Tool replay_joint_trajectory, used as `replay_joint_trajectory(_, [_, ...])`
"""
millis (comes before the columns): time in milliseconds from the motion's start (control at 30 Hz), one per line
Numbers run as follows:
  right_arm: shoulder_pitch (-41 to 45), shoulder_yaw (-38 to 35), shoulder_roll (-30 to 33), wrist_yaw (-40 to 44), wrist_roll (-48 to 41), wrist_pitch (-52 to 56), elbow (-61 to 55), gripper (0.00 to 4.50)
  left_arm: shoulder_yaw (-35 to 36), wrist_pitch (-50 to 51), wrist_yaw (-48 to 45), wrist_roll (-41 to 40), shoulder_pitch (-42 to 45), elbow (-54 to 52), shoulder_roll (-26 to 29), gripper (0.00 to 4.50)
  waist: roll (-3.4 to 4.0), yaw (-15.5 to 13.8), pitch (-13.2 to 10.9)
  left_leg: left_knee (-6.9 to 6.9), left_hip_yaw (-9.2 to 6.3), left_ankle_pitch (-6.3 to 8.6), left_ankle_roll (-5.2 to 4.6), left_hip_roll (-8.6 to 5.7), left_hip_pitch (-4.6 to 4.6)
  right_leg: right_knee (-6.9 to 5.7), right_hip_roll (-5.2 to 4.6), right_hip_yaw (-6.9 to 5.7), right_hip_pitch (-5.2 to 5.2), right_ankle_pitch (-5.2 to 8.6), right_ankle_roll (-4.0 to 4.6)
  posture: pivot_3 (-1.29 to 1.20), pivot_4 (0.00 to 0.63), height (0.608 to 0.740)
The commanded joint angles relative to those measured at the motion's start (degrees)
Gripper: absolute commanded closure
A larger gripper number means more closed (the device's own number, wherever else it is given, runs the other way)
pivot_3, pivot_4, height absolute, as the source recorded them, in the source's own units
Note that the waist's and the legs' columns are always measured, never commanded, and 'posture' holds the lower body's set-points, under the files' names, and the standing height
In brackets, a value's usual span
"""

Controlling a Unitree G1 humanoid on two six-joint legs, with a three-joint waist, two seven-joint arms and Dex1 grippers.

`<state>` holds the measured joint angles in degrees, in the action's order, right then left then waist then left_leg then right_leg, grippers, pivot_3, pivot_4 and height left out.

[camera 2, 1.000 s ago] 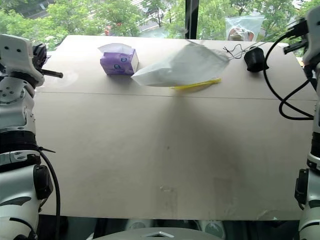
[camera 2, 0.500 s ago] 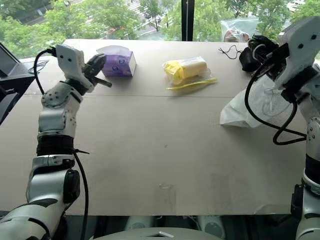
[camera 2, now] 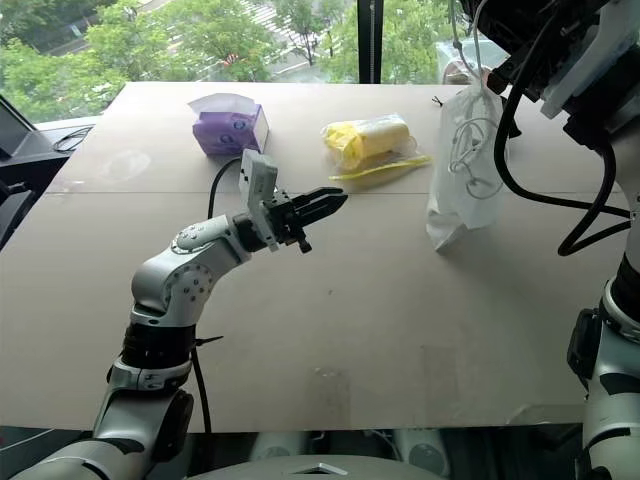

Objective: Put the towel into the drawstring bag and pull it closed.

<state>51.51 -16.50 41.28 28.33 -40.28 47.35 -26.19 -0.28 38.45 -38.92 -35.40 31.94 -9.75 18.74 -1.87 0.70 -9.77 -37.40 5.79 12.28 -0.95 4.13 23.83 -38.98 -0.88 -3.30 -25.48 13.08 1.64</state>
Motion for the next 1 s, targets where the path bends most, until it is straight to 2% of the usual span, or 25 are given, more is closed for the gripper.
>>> replay_joint_trajectory(33, [3.91, -3.11, -0.79, -1.7, -6.85, 1.65, -2.61, 4.5, -2.16, 2.66, 0.67, -2.58, 3.25, -1.68, -3.44, 2.69, 0.0, 0.01, 0.0, 0.01, 0.0, 0.0, 0.0, 0.01, 0.01, 0.0, 0.0, 0.0, 0.0, 0.0, 0.0, 0.0, 0.15, 0.74])
replay_joint_trajectory(133, [3.17, -2.41, 0.16, -2.17, -7.25, 1.97, -2.75, 4.5, -4.38, 3.15, 0.08, -2.72, 5.18, -0.5, -6.95, 2.69, 0.0, -0.1, 0.0, 0.03, -0.03, 0.0, 0.0, 0.0, 0.02, 0.06, 0.02, -0.01, 0.02, 0.0, 0.0, 0.0, 0.15, 0.74])
replay_joint_trajectory(467, [1.93, -0.78, 0.61, -4.34, -8.08, 1.94, -3.72, 4.5, -4.52, 2.35, 2.9, -1.55, 11.89, 8.95, -16.25, 2.69, 0.0, -0.03, 0.0, 0.02, -0.07, 0.01, -0.01, -0.09, 0.02, 0.08, 0.08, 0.0, 0.03, 0.0, -0.01, 0.0, 0.15, 0.74])
replay_joint_trajectory(1000, [1.89, 0.18, 0.95, -5.56, -8.52, 1.76, -3.91, 4.5, -3.77, -1.8, 5.24, 1.66, 14.15, 12.77, -20.45, 2.69, 0.0, -0.08, 0.0, 0.06, -0.07, 0.01, -0.01, -0.08, 0.04, 0.13, 0.09, 0.0, 0.02, 0.01, -0.01, 0.0, 0.15, 0.74])
